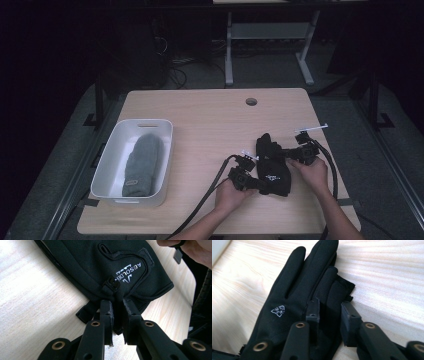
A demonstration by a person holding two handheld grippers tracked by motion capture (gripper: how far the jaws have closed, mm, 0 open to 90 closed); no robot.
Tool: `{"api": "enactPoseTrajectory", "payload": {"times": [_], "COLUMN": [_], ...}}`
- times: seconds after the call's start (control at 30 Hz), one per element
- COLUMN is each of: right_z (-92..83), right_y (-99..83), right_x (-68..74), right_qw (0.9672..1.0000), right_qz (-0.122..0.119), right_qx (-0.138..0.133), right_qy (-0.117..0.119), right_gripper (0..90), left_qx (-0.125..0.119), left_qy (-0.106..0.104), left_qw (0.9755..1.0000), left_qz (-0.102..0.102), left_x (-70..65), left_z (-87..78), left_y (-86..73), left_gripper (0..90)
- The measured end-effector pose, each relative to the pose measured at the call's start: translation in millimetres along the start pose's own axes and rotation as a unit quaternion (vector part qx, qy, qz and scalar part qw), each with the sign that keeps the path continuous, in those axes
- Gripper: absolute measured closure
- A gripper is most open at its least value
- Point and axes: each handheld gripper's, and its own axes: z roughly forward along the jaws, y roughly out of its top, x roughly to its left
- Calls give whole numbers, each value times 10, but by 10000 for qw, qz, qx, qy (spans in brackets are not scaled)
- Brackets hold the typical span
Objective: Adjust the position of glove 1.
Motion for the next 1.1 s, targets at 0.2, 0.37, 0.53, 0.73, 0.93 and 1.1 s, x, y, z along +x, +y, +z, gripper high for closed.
{"api": "enactPoseTrajectory", "payload": {"times": [0.2, 0.37, 0.53, 0.73, 0.93, 1.1], "right_z": [-43, -92, -129, -154, -182, -208], "right_y": [7, 10, 29, 60, 76, 97], "right_x": [2, 12, 58, 97, 125, 148], "right_qw": [10000, 9998, 9993, 9984, 9973, 9960], "right_qz": [25, 96, 152, 221, 318, 385], "right_qx": [-45, -97, -172, -296, -372, -469], "right_qy": [60, 171, 279, 432, 550, 662], "right_gripper": [748, 752, 752, 753, 753, 753], "left_qx": [-50, -23, -84, -168, -183, -238], "left_qy": [-11, -50, -59, -41, -24, -41], "left_qw": [10000, 10000, 9999, 9998, 9998, 9997], "left_qz": [26, 22, -7, -43, -11, -24], "left_x": [6, 26, 39, 60, 75, 67], "left_z": [-21, -64, -128, -201, -273, -341], "left_y": [-11, -25, -35, -40, -39, -34], "left_gripper": [822, 825, 826, 827, 827, 827]}}
